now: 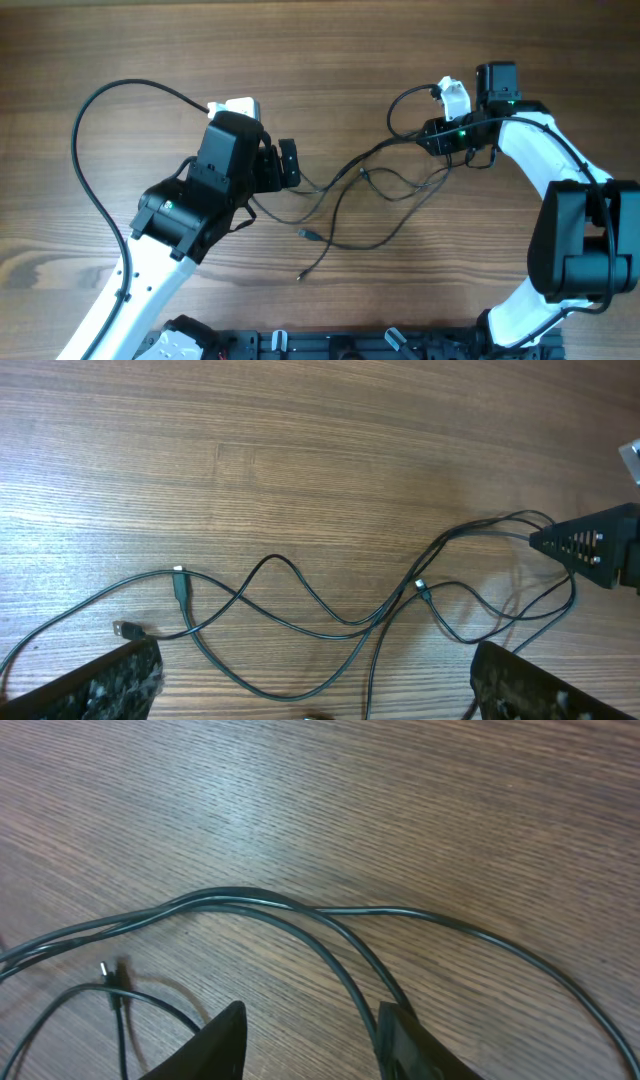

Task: Untangle cables

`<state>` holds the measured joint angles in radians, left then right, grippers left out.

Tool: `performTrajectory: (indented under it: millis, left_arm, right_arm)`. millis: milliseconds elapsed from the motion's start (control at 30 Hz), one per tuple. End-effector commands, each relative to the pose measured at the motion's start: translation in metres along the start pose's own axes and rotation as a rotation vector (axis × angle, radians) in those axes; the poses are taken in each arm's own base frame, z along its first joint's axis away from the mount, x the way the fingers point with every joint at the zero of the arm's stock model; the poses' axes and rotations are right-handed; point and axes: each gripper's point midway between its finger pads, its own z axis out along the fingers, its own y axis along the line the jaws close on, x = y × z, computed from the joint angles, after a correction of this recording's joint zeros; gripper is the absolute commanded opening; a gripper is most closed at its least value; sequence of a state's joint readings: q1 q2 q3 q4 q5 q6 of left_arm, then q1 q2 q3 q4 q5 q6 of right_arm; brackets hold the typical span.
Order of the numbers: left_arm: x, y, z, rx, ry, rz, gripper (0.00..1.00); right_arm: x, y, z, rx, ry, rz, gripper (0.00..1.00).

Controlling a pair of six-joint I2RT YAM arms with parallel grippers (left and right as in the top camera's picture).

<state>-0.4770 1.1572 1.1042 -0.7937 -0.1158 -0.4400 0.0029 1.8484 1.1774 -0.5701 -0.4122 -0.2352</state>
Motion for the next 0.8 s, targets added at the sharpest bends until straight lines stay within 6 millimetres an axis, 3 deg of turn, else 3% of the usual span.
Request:
performTrajectory:
  millis: [0, 233, 300, 500, 600, 733, 767]
  left_arm:
    - [-0.005, 0.0, -0.005, -0.004, -0.023, -0.006, 1.0]
    - [-0.005, 0.0, -0.005, -0.004, -0.023, -0.006, 1.0]
    - [-0.005, 0.0, -0.005, -0.004, -0.023, -0.006, 1.0]
    - [-0.005, 0.0, -0.005, -0.004, -0.023, -0.006, 1.0]
    - [-0.005, 0.0, -0.005, -0.004, -0.023, -0.006, 1.0]
    - [-0.005, 0.0, -0.005, -0.004, -0.023, -0.006, 1.0]
    - [-0.005, 0.0, -0.005, -0.004, -0.023, -0.006, 1.0]
  right_arm:
    - [0.005, 0.0, 0.008, -0.029, 0.015, -0.01, 0.46]
    - [0.002, -0.022, 0.007, 0.1, 0.014, -0.016, 0.67]
    - [0.001, -0.023, 0.007, 0.104, 0.011, -0.018, 0.68]
    - [0.007, -0.024, 0.013, 0.098, 0.033, -0.009, 0.65]
    - [0.014, -0.025, 0.022, 0.081, 0.058, 0.007, 0.55]
    - [0.011, -0.017, 0.023, 0.034, 0.042, 0.018, 0.52]
    - [0.011, -0.017, 0.023, 0.034, 0.042, 0.017, 0.46]
